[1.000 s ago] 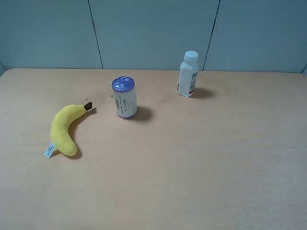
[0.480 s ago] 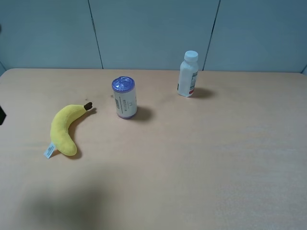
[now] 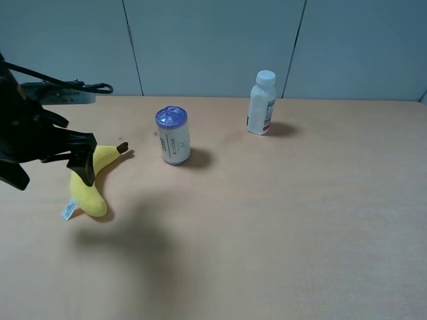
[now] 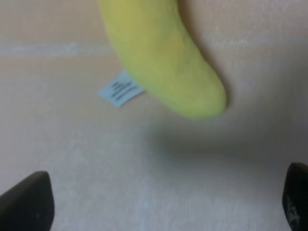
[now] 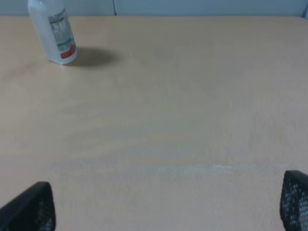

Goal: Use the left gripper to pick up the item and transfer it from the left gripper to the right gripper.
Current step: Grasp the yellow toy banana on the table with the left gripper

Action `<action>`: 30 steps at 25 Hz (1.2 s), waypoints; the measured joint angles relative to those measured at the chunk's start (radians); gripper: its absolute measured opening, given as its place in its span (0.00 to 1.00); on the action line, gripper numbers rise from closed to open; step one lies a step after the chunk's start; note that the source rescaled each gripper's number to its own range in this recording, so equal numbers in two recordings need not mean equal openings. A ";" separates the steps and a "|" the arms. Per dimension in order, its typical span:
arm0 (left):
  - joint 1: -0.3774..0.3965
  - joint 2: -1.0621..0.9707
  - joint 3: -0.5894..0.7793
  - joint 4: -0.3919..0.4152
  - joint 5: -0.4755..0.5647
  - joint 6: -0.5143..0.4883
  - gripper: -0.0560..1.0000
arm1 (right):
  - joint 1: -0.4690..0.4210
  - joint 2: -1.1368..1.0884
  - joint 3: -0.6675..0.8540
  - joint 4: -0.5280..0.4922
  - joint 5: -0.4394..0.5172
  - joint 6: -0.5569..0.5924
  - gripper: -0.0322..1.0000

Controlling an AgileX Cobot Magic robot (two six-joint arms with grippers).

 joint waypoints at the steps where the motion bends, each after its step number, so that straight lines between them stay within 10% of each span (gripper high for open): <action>1: -0.001 0.023 0.000 -0.003 -0.020 -0.006 0.93 | 0.000 0.000 0.000 0.000 0.000 0.000 1.00; 19: -0.004 0.302 -0.001 -0.023 -0.277 -0.070 0.90 | 0.000 0.000 0.000 0.000 0.000 0.000 1.00; 30: -0.004 0.341 -0.001 -0.022 -0.289 -0.073 0.51 | 0.000 0.000 0.000 0.000 0.000 0.000 1.00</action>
